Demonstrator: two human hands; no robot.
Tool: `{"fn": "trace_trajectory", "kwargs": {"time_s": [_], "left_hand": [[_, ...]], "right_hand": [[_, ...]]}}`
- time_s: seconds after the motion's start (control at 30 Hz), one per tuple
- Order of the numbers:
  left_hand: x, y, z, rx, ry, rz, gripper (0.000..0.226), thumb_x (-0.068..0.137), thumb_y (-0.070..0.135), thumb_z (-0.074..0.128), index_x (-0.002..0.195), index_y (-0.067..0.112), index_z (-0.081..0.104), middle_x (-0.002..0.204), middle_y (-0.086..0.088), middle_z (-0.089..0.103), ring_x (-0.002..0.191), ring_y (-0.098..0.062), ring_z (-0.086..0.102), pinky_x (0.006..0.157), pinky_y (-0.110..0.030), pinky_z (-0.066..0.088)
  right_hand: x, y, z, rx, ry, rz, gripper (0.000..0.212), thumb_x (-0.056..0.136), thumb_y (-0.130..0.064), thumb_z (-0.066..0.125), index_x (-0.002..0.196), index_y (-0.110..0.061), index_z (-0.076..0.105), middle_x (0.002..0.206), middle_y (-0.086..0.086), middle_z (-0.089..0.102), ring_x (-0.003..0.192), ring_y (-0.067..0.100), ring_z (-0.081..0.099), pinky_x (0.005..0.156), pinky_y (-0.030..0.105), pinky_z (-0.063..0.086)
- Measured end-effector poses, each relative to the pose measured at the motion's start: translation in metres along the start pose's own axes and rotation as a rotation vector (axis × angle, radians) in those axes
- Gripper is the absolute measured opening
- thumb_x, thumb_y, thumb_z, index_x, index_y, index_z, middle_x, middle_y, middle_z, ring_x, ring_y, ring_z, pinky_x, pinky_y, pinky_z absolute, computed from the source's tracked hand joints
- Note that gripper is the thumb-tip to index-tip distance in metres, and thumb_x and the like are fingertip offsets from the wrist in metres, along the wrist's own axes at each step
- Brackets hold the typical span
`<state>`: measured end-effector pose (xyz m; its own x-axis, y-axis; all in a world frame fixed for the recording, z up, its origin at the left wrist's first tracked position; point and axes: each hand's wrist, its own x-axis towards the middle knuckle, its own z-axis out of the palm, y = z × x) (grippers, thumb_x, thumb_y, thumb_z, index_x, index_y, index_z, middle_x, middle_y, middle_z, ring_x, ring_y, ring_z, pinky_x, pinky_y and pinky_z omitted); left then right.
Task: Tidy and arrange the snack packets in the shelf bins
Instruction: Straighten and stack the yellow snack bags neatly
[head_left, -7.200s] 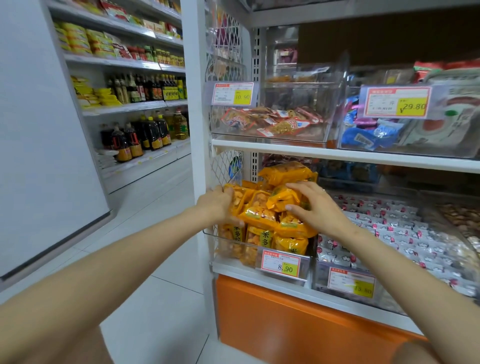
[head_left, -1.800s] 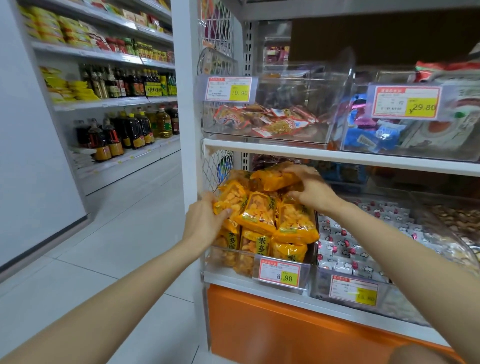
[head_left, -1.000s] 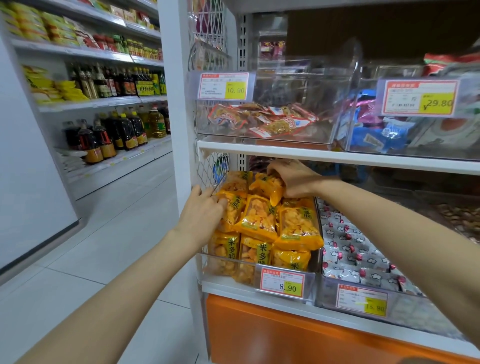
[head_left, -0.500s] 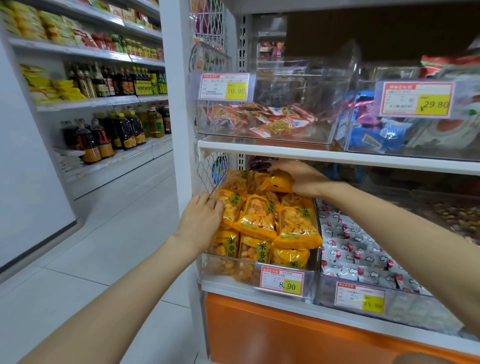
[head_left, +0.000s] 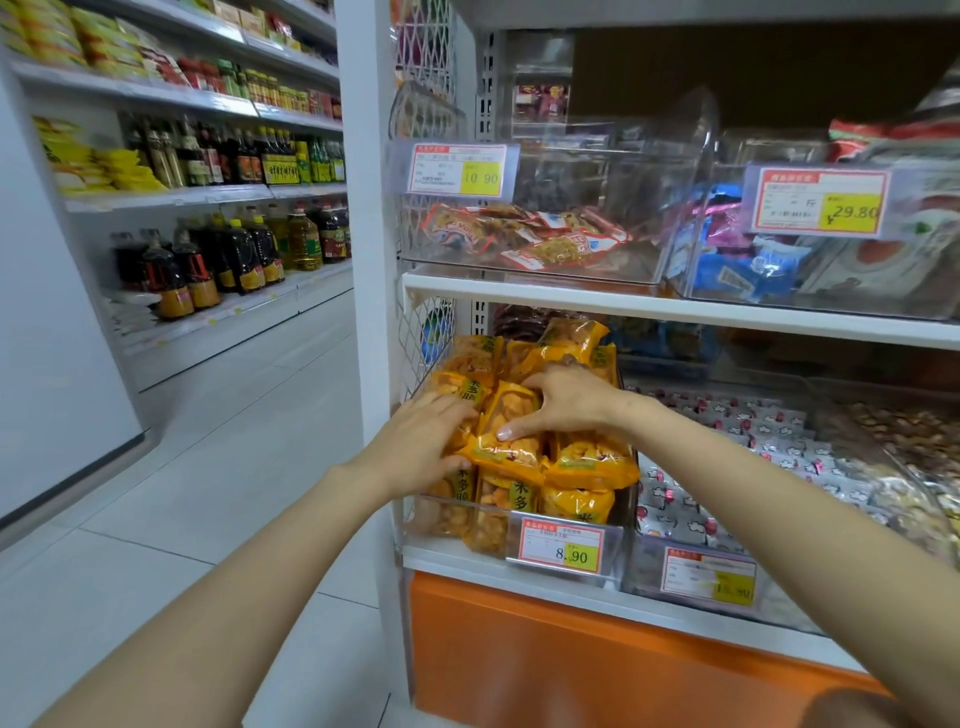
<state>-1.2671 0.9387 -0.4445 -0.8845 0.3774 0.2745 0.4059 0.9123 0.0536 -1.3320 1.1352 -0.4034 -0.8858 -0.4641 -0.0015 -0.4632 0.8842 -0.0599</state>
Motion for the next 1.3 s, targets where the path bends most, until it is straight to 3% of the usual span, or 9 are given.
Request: {"fn": "trace_trajectory", "kwargs": {"time_s": [0.3,0.47,0.57,0.73,0.9,1.03,1.1,1.17,1.3], "left_hand": [[-0.004,-0.003,-0.005,0.025,-0.086,0.037,0.090,0.073,0.047,0.072,0.146,0.020,0.026,0.152,0.003,0.025,0.139,-0.014,0.019,0.109,-0.028,0.016],[-0.004,-0.005,-0.004,-0.011,-0.091,0.025,0.086,0.077,0.046,0.070,0.146,0.021,0.026,0.151,0.002,0.028,0.139,-0.015,0.020,0.109,-0.029,0.017],[-0.001,-0.003,-0.002,0.018,-0.034,0.027,0.077,0.078,0.045,0.068,0.142,0.020,0.033,0.145,0.002,0.035,0.135,-0.016,0.024,0.106,-0.030,0.019],[0.008,0.011,0.001,0.152,0.000,0.097,0.072,0.076,0.058,0.063,0.132,0.017,0.042,0.132,0.002,0.042,0.126,-0.017,0.029,0.103,-0.030,0.014],[0.020,0.025,0.004,0.134,-0.021,0.025,0.079,0.069,0.061,0.068,0.128,0.015,0.044,0.126,-0.001,0.049,0.119,-0.020,0.033,0.099,-0.033,0.021],[0.022,0.024,0.007,-0.003,-0.099,-0.091,0.081,0.062,0.062,0.073,0.126,0.023,0.045,0.121,-0.003,0.042,0.117,-0.026,0.030,0.100,-0.035,0.024],[0.023,0.025,0.010,0.056,-0.145,-0.018,0.074,0.062,0.066,0.070,0.122,0.027,0.052,0.118,0.000,0.045,0.117,-0.023,0.030,0.098,-0.036,0.022],[0.025,0.027,0.012,0.170,-0.155,0.082,0.069,0.066,0.066,0.065,0.121,0.027,0.055,0.120,0.005,0.052,0.116,-0.018,0.034,0.095,-0.037,0.020],[0.027,0.029,0.015,0.313,-0.153,0.148,0.069,0.073,0.063,0.062,0.126,0.021,0.052,0.126,0.004,0.053,0.116,-0.018,0.034,0.098,-0.039,0.019]], "right_hand": [[-0.022,-0.008,-0.003,0.276,0.083,-0.020,0.058,0.067,-0.052,0.077,0.103,-0.023,0.043,0.094,-0.007,0.054,0.093,0.017,0.050,0.082,0.034,0.034],[-0.037,0.001,-0.012,0.718,0.288,0.013,0.054,0.063,-0.031,0.085,0.107,-0.026,0.053,0.106,0.002,0.056,0.099,0.020,0.058,0.082,0.034,0.048],[-0.051,0.007,-0.021,0.729,0.356,0.033,0.053,0.068,-0.034,0.081,0.116,-0.026,0.058,0.114,0.003,0.059,0.105,0.019,0.057,0.091,0.038,0.049],[-0.076,0.001,-0.025,0.594,0.399,0.101,0.058,0.073,-0.035,0.078,0.124,-0.019,0.054,0.108,-0.001,0.056,0.098,0.016,0.054,0.077,0.027,0.043],[-0.085,0.000,-0.027,0.561,0.444,0.142,0.059,0.072,-0.032,0.079,0.122,-0.017,0.051,0.107,0.003,0.057,0.097,0.020,0.055,0.079,0.034,0.049],[-0.092,0.017,-0.027,0.894,0.406,0.222,0.053,0.072,-0.026,0.078,0.119,-0.011,0.058,0.109,0.008,0.064,0.094,0.020,0.063,0.074,0.032,0.056],[-0.099,0.029,-0.029,1.127,0.368,0.249,0.043,0.073,-0.021,0.075,0.111,-0.007,0.060,0.105,0.012,0.066,0.087,0.020,0.066,0.067,0.027,0.057],[-0.104,0.043,-0.030,1.279,0.353,0.270,0.052,0.068,-0.024,0.073,0.113,-0.004,0.059,0.105,0.013,0.067,0.088,0.022,0.067,0.068,0.028,0.059],[-0.110,0.058,-0.027,1.393,0.322,0.265,0.049,0.069,-0.024,0.069,0.114,-0.006,0.058,0.106,0.012,0.067,0.089,0.021,0.067,0.073,0.031,0.058]]}}
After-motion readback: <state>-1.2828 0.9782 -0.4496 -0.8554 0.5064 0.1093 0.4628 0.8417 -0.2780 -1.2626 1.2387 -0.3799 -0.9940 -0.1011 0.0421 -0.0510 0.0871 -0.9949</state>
